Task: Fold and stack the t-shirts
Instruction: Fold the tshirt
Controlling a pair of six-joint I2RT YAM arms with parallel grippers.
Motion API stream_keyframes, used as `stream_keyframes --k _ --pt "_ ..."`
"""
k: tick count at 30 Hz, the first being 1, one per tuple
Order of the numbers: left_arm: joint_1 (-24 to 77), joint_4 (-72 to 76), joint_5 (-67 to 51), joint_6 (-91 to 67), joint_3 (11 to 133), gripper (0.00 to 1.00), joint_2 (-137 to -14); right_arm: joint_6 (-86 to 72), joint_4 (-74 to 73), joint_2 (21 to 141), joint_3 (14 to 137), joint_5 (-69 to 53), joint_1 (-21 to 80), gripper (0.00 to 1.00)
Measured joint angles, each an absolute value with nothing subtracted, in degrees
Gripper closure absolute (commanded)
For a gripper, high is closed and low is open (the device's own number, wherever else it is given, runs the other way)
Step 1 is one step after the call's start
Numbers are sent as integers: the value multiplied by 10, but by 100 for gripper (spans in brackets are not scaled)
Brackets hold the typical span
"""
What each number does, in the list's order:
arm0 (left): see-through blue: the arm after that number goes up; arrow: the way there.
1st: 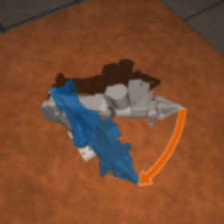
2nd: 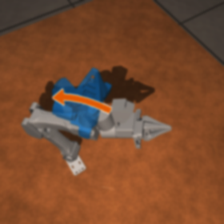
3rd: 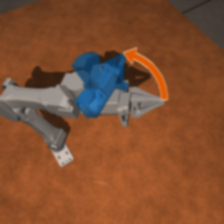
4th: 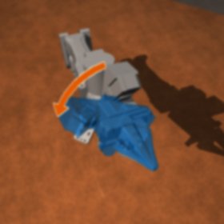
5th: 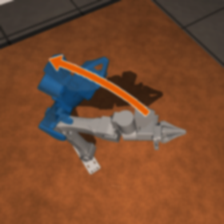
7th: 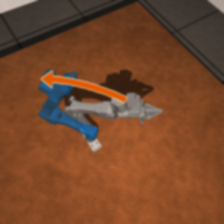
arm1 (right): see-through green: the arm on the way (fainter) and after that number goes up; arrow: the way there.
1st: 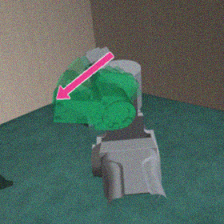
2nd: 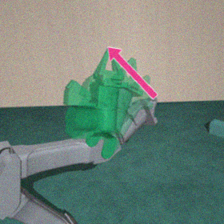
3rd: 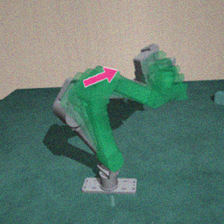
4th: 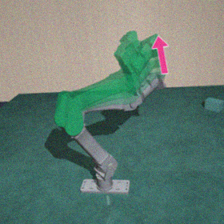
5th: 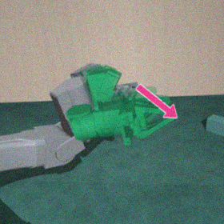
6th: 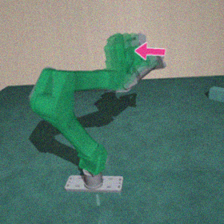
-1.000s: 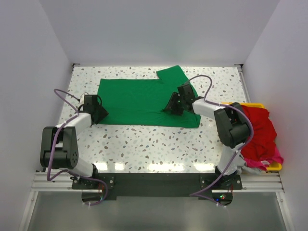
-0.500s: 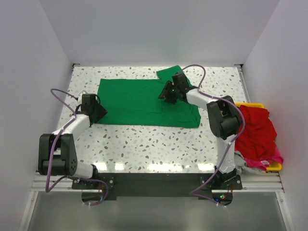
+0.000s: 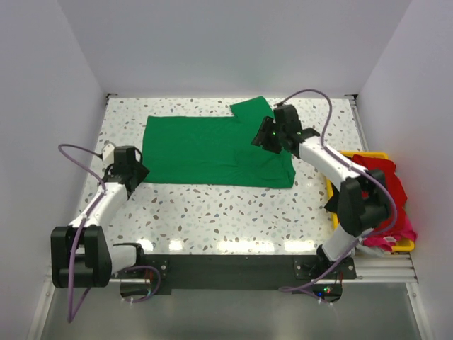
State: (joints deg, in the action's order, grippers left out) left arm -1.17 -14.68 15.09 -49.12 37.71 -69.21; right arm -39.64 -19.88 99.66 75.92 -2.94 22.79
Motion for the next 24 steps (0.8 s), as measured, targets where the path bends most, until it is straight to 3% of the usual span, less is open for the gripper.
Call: stream_keyframes --k 8,24 --pt "-58 -111 135 -500 331 55 -721 -396 -200 819 568 -8 210 49" --pt "-67 -16 110 -511 319 56 -789 -396 -206 777 472 22 209 48"
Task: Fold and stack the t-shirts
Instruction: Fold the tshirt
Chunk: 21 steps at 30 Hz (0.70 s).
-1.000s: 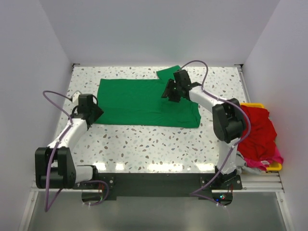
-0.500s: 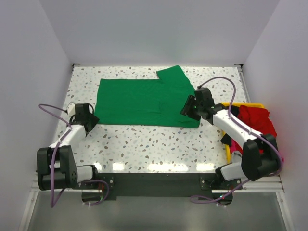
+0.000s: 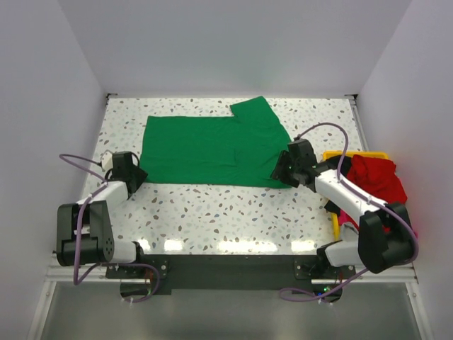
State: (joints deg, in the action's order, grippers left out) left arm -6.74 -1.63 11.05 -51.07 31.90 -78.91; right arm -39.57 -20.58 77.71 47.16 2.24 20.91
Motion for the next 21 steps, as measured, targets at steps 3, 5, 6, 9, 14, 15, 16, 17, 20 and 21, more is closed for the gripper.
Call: stream_keyframes --k 3,5,6,9,14,15,16,17,20,21 --pt "-67 -18 117 -517 319 56 -789 -396 -206 776 464 29 208 48" --pt "-67 -25 124 -519 319 56 -792 -396 -206 776 458 34 207 48" --pt "-67 -27 127 -519 319 56 -795 -396 -206 776 456 36 206 48" --pt "-67 -26 135 -520 321 57 -801 -396 -206 776 452 38 204 49" --pt "-67 -20 140 -520 327 60 -812 -396 -204 778 446 41 197 49" --pt "-67 -18 140 -520 327 63 -813 -396 -204 781 446 43 195 50" --pt "-67 -16 141 -520 327 64 -814 -396 -202 784 446 46 194 50" --pt "-67 -15 142 -520 327 65 -816 -396 -200 788 446 48 192 50" --pt "-67 -10 143 -519 327 71 -820 -396 -196 798 442 52 187 50" --pt "-67 -10 144 -519 327 72 -820 -396 -193 801 439 53 187 50"
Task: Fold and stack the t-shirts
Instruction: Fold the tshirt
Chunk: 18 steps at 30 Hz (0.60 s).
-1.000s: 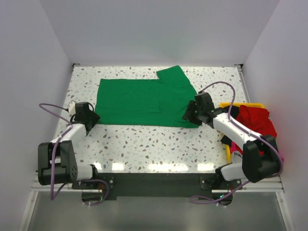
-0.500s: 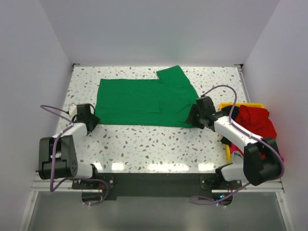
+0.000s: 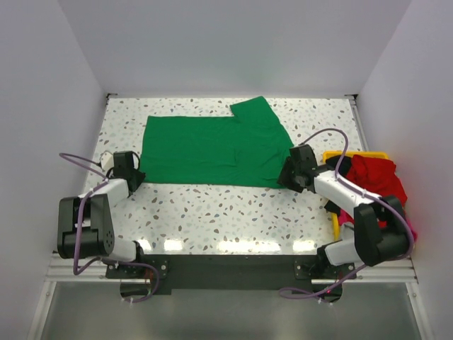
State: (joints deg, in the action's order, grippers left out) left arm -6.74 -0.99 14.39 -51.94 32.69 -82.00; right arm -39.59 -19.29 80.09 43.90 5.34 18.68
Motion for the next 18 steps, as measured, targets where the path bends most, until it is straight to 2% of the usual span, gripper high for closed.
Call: stream_keyframes --k 5,18 --pt "-68 -5 143 -520 327 83 -825 -395 -184 817 427 61 182 50" --pt "-70 0 136 -519 327 99 -829 -396 -136 844 410 76 175 52"
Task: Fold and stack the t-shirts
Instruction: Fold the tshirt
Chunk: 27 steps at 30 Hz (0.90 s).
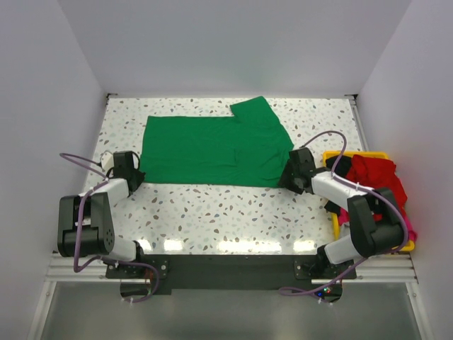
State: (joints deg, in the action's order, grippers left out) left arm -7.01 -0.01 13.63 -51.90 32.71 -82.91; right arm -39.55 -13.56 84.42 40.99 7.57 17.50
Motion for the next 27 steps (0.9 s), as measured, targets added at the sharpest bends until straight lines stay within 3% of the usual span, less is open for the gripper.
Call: stream_keyframes --k 2,6,10,12,27 --pt "-70 0 136 -519 327 100 -829 -396 -130 844 408 81 175 52" --pt "-70 0 136 -519 327 100 -829 -399 -123 846 407 88 175 66" --pt "-70 -1 137 -519 328 100 -829 -401 -113 850 402 95 175 93" --pt "-70 -2 137 -519 328 100 -829 -402 -111 851 401 95 175 99" --pt "-70 -98 169 -529 294 100 -706 -400 -159 781 384 54 175 100"
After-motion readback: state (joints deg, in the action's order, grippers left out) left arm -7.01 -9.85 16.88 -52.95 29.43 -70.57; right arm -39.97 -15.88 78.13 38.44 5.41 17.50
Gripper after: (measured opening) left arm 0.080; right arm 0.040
